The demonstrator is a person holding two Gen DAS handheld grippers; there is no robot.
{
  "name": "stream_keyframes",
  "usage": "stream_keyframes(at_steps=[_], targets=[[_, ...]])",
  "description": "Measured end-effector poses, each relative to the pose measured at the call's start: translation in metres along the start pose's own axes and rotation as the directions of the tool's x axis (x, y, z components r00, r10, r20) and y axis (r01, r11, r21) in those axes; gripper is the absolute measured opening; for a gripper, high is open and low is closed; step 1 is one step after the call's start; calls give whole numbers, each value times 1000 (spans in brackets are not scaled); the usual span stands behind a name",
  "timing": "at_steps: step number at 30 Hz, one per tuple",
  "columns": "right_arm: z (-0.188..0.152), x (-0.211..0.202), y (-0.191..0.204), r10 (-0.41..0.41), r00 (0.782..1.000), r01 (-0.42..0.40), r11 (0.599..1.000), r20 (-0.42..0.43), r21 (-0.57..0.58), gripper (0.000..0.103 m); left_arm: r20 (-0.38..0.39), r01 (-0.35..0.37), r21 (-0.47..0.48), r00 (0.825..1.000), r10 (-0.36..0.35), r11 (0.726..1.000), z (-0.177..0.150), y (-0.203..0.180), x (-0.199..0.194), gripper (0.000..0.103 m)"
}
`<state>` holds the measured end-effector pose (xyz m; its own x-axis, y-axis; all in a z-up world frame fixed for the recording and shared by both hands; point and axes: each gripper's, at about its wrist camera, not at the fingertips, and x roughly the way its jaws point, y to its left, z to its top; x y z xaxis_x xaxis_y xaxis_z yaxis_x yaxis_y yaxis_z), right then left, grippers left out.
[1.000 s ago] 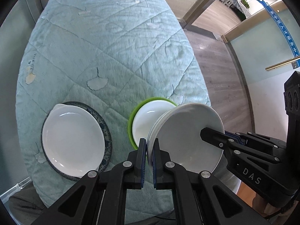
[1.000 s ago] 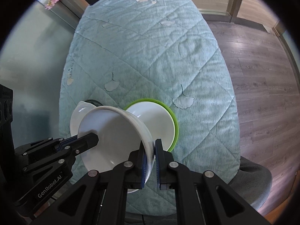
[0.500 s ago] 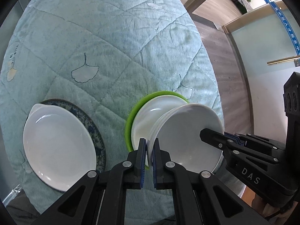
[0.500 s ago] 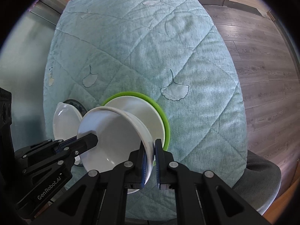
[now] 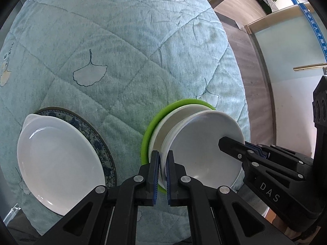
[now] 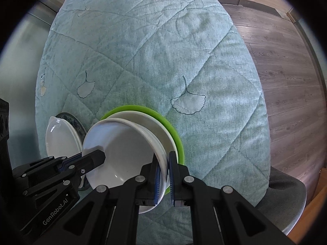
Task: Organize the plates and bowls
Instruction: 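Carry the white bowl with both grippers and lower it into the nested bowls, then open both grippers and release the white bowl into the stack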
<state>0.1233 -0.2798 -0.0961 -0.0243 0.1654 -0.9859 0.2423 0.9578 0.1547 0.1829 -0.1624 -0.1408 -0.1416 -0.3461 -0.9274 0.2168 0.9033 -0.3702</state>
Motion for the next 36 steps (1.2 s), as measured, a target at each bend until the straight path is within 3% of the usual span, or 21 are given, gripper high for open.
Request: stream_keyframes(at_steps=[8,17,25,27,29,30,32,33,34,35,36], targets=[[-1,1,2,-17,1000,17,1000,7,1,7,-12,49,-30,999,-50,998,0,7,0,4],[-6,6,4,-31,1000,31,1000,4,-2,8,16,113,-53,994,-112,992,-13,23,-28,8],[-9,-2,10,-39,998,39,999,52,2,13,129,57,-37,990,-51,998,-35,44,-77,8],[-11,-11,13,-20,996,21,1000,83,-4,23,162,28,-33,987,-22,999,-42,46,-91,8],[-19,-22,13,-3,994,5,1000,112,-16,57,205,-7,-24,979,12,1000,-52,49,-106,8],[-23,-29,14,0,991,4,1000,131,-26,62,224,-22,-23,974,27,999,-55,50,-112,9],[-35,-43,18,-4,984,16,998,176,-63,69,284,-63,-24,956,68,998,-66,48,-127,24],[-41,-48,18,-5,982,20,997,187,-77,72,318,-91,-30,943,96,995,-72,46,-134,51],[-49,-54,19,0,980,18,996,201,-91,76,344,-123,-46,930,131,991,-76,46,-140,86],[-54,-58,19,3,977,19,995,214,-102,77,395,-186,-91,895,207,978,-84,45,-149,97],[-57,-63,22,3,974,23,994,226,-111,77,448,-208,-116,862,239,971,-91,44,-157,101]])
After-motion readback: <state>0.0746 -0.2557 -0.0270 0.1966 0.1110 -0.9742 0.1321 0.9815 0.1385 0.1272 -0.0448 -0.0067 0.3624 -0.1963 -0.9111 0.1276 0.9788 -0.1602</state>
